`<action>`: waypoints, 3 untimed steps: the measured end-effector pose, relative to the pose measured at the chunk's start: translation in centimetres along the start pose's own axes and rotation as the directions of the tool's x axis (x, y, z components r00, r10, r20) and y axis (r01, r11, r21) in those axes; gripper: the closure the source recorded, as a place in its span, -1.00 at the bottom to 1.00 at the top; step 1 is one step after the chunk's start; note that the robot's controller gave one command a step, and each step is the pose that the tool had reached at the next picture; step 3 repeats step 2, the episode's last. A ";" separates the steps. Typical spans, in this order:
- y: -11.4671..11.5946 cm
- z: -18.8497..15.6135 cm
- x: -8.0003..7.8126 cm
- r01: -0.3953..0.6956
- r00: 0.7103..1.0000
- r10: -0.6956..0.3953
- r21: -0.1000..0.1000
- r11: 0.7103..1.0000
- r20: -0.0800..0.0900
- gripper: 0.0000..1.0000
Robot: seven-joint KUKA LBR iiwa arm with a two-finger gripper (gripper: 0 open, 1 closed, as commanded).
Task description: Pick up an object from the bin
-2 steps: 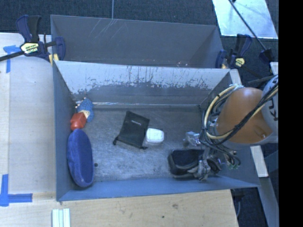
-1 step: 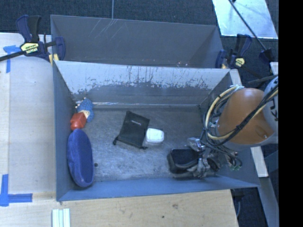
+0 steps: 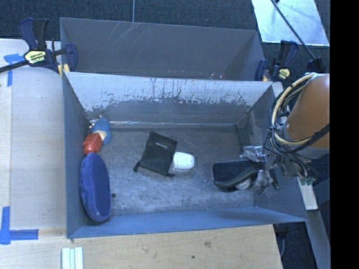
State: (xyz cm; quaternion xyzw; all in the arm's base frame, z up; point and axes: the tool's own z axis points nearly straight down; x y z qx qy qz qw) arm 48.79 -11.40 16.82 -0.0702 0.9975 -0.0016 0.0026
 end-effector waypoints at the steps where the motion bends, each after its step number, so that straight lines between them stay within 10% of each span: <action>1: 1.8 10.0 -7.0 -0.043 0.999 0.043 -0.002 0.999 -0.002 1.00; 2: 1.4 -4.7 -6.5 -0.025 1.000 0.025 -0.003 1.000 -0.006 1.00; 3: 1.4 -4.7 -6.5 -0.025 1.000 0.025 -0.003 1.000 -0.006 1.00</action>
Offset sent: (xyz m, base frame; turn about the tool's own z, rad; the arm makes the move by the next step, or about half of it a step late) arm 0.0661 0.0282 -0.0982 0.0434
